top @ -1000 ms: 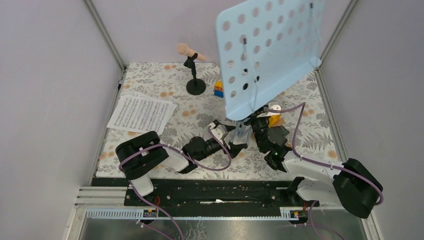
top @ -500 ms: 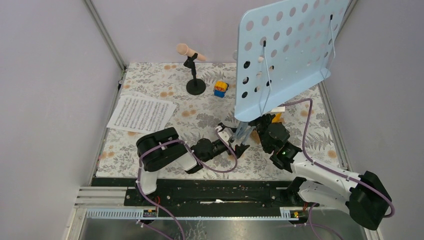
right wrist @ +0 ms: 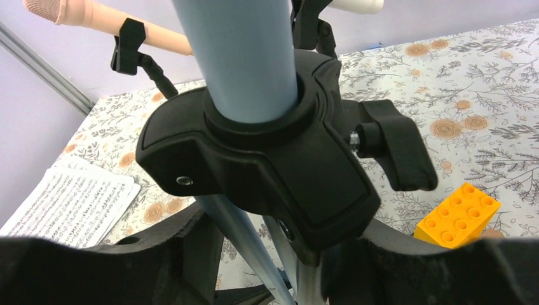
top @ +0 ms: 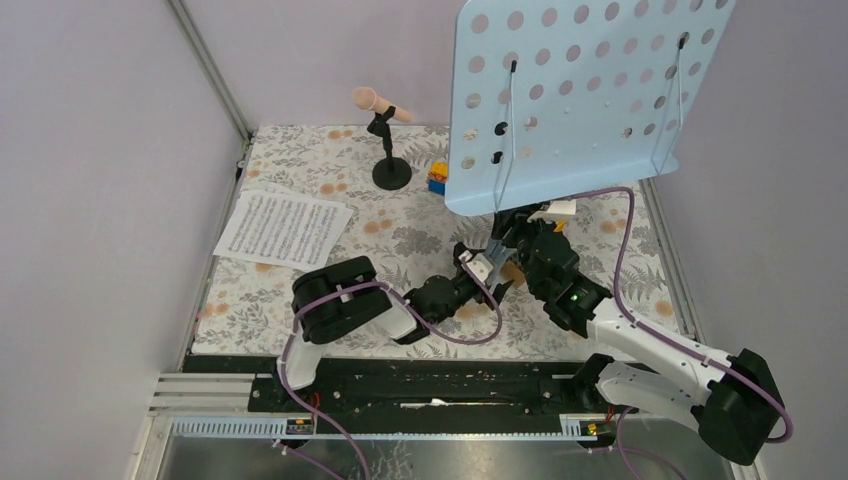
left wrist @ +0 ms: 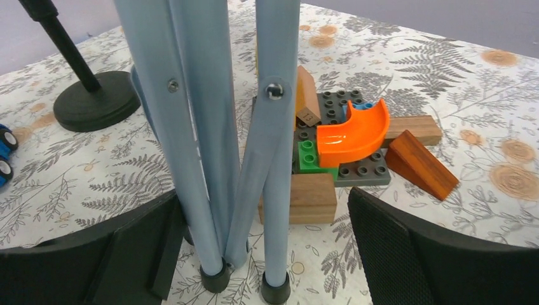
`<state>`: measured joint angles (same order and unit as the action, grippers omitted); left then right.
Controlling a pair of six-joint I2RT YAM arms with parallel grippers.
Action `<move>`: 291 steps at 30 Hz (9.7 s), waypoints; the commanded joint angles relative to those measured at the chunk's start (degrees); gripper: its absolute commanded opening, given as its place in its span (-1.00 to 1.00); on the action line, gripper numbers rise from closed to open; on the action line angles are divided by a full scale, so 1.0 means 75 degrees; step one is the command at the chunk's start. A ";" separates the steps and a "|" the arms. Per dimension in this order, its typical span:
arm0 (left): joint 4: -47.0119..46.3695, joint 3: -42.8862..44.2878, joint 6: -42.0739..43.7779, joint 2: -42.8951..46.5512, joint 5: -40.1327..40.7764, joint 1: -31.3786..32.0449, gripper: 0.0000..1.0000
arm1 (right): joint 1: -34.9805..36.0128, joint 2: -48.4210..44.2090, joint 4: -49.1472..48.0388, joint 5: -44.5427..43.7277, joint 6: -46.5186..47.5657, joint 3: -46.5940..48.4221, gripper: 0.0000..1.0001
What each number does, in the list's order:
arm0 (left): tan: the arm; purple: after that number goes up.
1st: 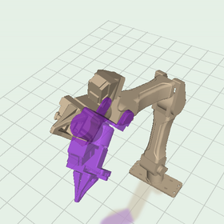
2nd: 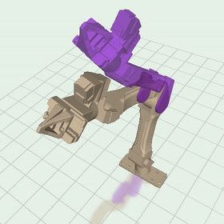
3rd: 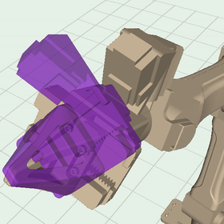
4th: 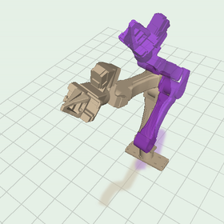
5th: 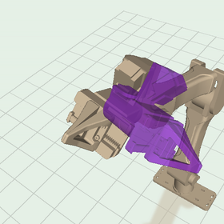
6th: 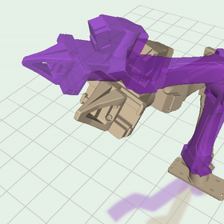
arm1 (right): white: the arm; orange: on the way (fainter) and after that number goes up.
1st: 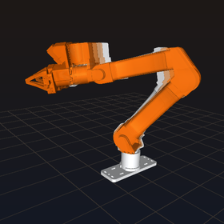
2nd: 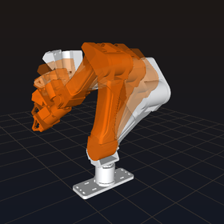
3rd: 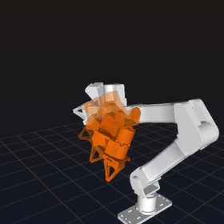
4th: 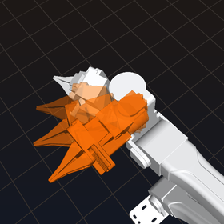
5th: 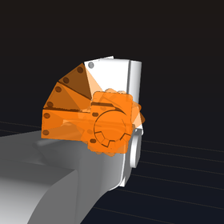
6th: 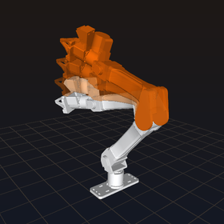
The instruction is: Pack up the instrument practice props
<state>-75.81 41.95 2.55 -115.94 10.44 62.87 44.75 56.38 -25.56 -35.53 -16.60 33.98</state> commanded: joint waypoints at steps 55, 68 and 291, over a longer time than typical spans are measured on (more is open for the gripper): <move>0.4438 -0.4503 -0.4298 0.8819 0.4077 -0.0179 -1.00 | 0.1931 1.0377 0.5733 0.6503 0.2586 1.3855 -1.00; 0.4443 -0.5066 -0.5215 0.8403 0.3461 -0.0180 -1.00 | 0.1671 1.0950 0.5084 0.5180 0.2617 1.2556 -1.00; 1.5565 0.6406 -0.8173 0.8628 0.0269 -0.3848 0.97 | 0.0631 -0.4254 0.4434 0.3532 0.2974 0.0368 0.79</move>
<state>44.88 90.48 -58.50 -52.47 11.29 33.91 49.23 21.63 4.99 -16.71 -5.61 31.83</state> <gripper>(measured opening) 0.988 0.895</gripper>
